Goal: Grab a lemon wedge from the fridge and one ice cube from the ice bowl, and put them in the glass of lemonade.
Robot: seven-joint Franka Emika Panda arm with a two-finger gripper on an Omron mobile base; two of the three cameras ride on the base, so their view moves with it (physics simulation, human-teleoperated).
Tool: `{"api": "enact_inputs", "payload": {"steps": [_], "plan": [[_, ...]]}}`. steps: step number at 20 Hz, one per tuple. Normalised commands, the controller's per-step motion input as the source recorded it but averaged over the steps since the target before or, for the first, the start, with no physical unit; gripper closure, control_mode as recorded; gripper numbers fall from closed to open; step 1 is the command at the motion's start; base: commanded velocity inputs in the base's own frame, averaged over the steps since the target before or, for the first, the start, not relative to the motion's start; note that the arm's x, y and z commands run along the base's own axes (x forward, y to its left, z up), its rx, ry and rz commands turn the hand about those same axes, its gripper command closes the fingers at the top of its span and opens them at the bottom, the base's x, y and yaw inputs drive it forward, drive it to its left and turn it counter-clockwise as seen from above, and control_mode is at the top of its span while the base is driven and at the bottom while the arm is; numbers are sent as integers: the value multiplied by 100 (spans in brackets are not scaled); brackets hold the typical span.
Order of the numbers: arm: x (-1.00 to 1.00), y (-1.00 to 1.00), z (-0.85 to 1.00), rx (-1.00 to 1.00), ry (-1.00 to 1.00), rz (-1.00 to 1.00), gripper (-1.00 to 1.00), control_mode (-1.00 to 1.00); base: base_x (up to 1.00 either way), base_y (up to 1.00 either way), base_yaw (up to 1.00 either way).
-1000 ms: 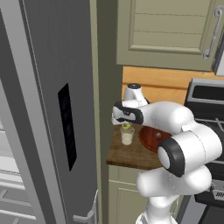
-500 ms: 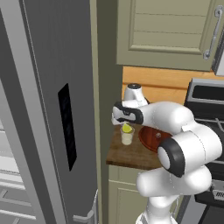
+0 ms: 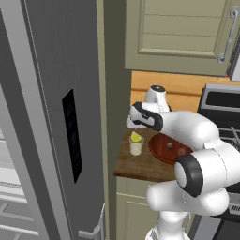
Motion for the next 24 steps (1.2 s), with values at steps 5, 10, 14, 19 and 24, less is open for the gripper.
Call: {"api": "enact_inputs", "payload": {"steps": [5,10,14,19,24], "plan": [[-13,-16,12,9,-6,0,-100,-100,0,0,0],[-42,-2,1,2,-13,0,-100,-100,0,0,0],[-24,-7,0,0,-10,-3,-100,-100,0,0,0],[-16,-26,0,1,0,-13,-100,-100,0,0,0],[-29,-46,2,1,2,-15,-100,-100,0,0,0]]}}
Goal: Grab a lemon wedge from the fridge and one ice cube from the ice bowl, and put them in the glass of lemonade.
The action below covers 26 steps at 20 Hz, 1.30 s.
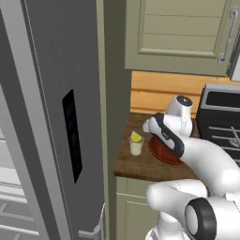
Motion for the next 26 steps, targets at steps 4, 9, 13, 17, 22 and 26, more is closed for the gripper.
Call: {"api": "enact_inputs", "payload": {"steps": [4,9,13,17,22,26], "plan": [[0,-68,5,-12,13,-11,-100,-100,0,0,0],[35,-68,-2,-18,30,-1,-100,-100,0,0,0],[76,-45,-10,-17,40,5,-100,-100,0,0,0],[29,-24,-27,7,6,11,-100,-100,0,0,0],[18,-19,-70,11,17,8,-100,-100,0,0,0],[-8,-16,-46,9,27,3,-100,-100,0,0,0]]}}
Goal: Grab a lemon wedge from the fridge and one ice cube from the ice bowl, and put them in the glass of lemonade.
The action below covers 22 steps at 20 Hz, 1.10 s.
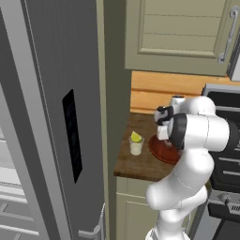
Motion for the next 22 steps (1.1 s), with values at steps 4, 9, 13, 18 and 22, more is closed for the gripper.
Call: {"api": "enact_inputs", "payload": {"steps": [4,9,13,18,22], "plan": [[-52,-24,-6,9,1,0,-100,-100,0,0,0],[-46,-4,-3,8,0,0,-100,-100,0,0,0],[-13,5,-22,0,0,4,-100,-100,0,0,0],[5,0,-43,0,-2,0,-100,-100,0,0,0],[2,0,-21,0,0,0,-100,-100,0,0,0]]}}
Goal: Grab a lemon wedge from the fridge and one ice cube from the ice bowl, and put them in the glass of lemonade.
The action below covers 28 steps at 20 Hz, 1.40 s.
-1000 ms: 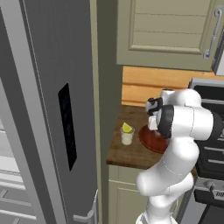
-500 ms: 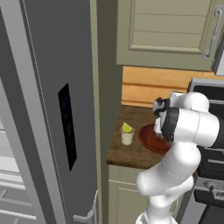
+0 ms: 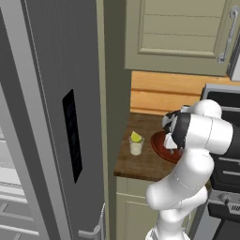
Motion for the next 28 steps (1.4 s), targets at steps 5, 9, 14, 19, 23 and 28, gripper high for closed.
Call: {"api": "enact_inputs", "payload": {"steps": [5,9,14,19,23,28], "plan": [[0,0,-3,0,-3,0,-100,-100,0,0,0],[-10,15,0,0,-6,1,-100,-100,0,0,0],[-21,43,0,0,-2,1,-100,-100,0,0,0],[-16,35,6,0,-5,1,-100,-100,0,0,0],[-4,9,26,0,-12,0,-100,-100,0,0,0],[-9,1,3,0,-14,0,-100,-100,0,0,0]]}}
